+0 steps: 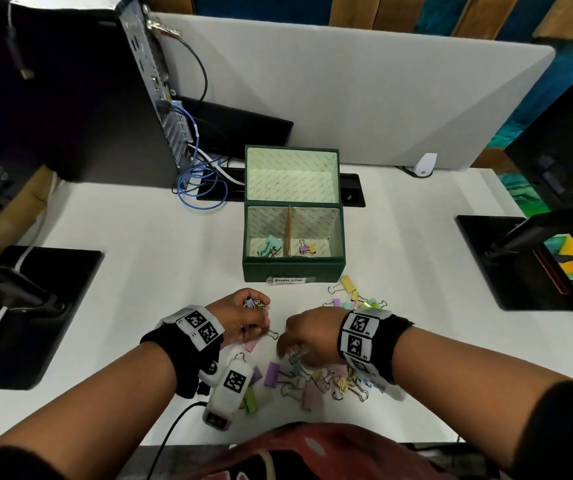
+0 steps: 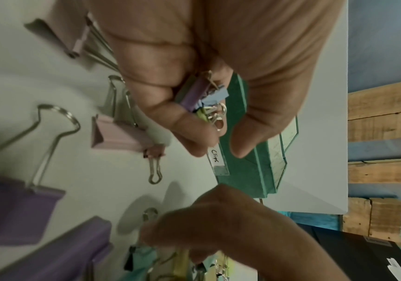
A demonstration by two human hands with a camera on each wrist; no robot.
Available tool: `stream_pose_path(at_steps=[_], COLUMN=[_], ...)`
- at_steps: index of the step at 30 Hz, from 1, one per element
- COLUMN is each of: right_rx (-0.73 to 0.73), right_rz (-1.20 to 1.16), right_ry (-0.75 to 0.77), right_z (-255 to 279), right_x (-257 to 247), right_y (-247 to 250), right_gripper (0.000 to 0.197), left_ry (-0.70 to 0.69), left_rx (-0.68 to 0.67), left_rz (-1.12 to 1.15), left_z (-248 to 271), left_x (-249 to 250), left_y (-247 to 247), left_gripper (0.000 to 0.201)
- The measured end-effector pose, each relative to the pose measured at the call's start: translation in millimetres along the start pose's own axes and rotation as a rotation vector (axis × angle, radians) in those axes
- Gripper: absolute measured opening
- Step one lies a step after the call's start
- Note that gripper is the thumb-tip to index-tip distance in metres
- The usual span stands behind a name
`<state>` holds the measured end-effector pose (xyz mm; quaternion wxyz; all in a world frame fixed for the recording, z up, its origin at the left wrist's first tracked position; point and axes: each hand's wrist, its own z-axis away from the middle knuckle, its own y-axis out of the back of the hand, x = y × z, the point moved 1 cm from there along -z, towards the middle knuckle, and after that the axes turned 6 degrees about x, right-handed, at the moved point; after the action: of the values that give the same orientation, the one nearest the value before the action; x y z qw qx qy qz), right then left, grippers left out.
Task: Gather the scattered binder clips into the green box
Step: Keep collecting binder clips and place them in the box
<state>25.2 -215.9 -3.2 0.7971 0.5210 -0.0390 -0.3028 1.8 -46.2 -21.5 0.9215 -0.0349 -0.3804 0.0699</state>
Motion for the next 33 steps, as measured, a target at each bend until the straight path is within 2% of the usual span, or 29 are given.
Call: stream_pose_path(at_steps=[3, 5, 10, 19, 21, 23, 27, 29, 31, 33], right_rx=[-0.039, -0.059, -0.041, 0.099, 0.156, 0.258, 0.615, 0.753, 0.776, 0.799], right_rz=[0.072, 0.073, 0.033, -0.242, -0.316, -0.41, -0.653, -0.713, -0.751, -0.749], right_ry=[0.088, 0.071, -0.053, -0.295, -0.328, -0.346, -0.413, -0.475, -0.53, -0.568], right_z=[-8, -9, -6, -4, 1, 9, 20, 22, 24, 28], right_x=[-3, 0, 7, 23, 25, 26, 35, 45, 52, 56], right_y=[-10, -13, -4, 3, 12, 26, 65, 81, 87, 82], right_gripper=[0.039, 0.036, 0.017, 0.023, 0.024, 0.017, 0.012, 0.025, 0.043, 0.047], left_ry=[0.014, 0.015, 0.009, 0.043, 0.04, 0.042, 0.064, 0.054, 0.02, -0.031], left_rx=[0.009, 0.011, 0.034, 0.023, 0.046, 0.044, -0.027, -0.062, -0.056, -0.061], left_rz=[0.007, 0.012, 0.009, -0.024, -0.001, 0.019, 0.075, 0.135, 0.172, 0.199], left_z=[-1, 0, 0, 0, -1, -3, -4, -1, 4, 7], left_x=[-3, -3, -4, 1, 4, 8, 24, 38, 53, 71], left_y=[7, 11, 15, 11, 9, 6, -4, -13, -24, -36], left_gripper=[0.029, 0.031, 0.032, 0.025, 0.019, 0.013, 0.013, 0.015, 0.019, 0.022])
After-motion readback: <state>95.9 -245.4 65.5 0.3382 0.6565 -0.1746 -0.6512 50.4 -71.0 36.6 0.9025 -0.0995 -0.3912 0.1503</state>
